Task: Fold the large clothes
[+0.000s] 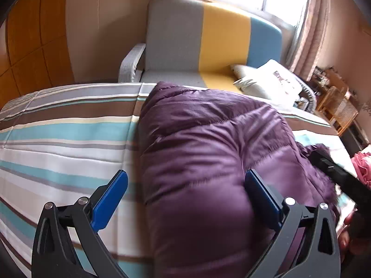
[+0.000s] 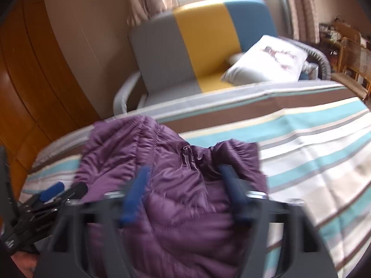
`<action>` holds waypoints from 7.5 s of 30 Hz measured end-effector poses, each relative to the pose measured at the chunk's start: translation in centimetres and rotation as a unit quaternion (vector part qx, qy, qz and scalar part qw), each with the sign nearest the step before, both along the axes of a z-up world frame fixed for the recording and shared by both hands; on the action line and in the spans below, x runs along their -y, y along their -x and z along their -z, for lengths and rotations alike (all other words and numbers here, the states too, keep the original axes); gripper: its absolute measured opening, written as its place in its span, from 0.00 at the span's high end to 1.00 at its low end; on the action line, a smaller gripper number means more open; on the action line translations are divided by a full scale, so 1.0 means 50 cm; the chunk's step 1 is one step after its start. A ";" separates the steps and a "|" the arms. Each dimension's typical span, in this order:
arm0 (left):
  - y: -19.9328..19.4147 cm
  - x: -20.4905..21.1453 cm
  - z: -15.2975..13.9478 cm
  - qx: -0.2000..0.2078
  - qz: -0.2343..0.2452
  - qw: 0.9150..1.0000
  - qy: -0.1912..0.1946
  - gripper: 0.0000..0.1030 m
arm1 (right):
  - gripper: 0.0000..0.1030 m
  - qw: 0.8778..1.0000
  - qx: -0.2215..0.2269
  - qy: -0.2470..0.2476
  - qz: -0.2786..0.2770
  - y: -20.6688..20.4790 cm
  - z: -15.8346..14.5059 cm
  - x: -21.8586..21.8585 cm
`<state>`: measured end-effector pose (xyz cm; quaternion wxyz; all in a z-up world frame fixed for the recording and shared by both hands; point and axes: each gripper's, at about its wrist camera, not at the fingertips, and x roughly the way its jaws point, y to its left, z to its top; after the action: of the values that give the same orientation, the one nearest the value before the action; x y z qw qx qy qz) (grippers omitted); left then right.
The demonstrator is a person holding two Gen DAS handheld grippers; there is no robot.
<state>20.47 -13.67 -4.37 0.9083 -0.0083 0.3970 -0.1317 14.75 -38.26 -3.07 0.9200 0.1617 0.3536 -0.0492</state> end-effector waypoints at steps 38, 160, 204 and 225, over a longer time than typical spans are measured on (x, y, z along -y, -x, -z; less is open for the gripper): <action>0.011 -0.107 0.065 -0.156 0.091 0.965 0.190 0.02 | 0.40 0.965 -0.077 -0.248 0.025 0.095 0.155 0.107; 0.201 -0.489 -0.070 0.099 -0.064 0.992 0.040 0.19 | 0.39 0.994 -0.001 -0.082 -0.070 -0.068 0.009 -0.389; 0.471 -0.438 -0.093 0.091 -0.126 0.985 -0.079 0.02 | 0.03 0.990 0.042 0.078 -0.107 0.255 -0.042 -0.467; 0.475 -0.448 -0.095 0.090 -0.137 0.984 -0.065 0.02 | 0.03 0.988 0.055 0.092 -0.112 0.279 -0.060 -0.483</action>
<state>-3.28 8.73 0.39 0.9485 0.0083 0.3161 0.0200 0.80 -14.12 -0.08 0.9488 0.0378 0.3120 0.0312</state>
